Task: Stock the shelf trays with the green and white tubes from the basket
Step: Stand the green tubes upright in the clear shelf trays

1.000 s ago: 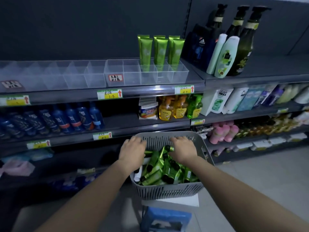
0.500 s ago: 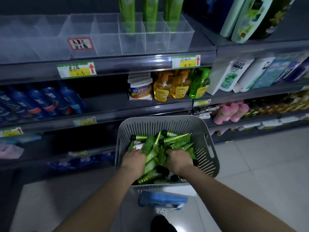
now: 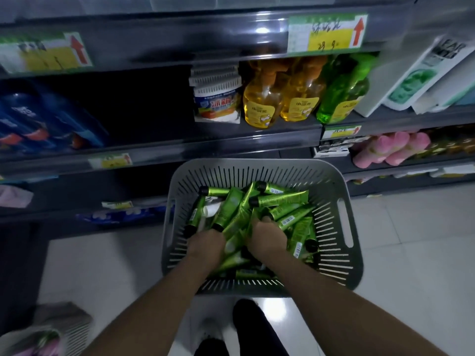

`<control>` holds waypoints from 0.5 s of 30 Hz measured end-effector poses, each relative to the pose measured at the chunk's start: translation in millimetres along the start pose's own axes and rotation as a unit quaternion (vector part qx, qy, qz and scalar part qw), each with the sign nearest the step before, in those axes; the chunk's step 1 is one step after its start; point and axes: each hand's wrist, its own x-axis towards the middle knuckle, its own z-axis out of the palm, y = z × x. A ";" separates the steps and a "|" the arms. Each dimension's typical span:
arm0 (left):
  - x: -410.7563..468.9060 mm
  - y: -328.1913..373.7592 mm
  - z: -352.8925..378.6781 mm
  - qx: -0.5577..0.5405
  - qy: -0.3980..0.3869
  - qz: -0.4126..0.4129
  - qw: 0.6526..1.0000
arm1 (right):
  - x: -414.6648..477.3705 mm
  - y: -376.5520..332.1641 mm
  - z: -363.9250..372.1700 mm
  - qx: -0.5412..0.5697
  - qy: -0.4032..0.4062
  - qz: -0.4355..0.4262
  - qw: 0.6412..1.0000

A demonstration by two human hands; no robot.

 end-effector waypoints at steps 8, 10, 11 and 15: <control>8.3 0.7 7.0 -0.049 -0.048 -0.011 0.998 | 19.1 -12.6 4.7 -0.007 0.026 0.034 0.999; 8.6 0.9 3.1 -0.068 -0.067 -0.008 0.995 | 21.9 -14.0 4.9 0.059 -0.010 0.077 0.995; 8.4 0.1 1.9 -0.080 -0.072 -0.004 0.994 | 23.0 -13.6 5.3 0.097 -0.030 0.096 0.990; 3.2 -8.9 -8.4 -0.157 -0.082 0.015 0.984 | 21.2 -4.5 -4.4 0.237 -0.079 0.124 0.960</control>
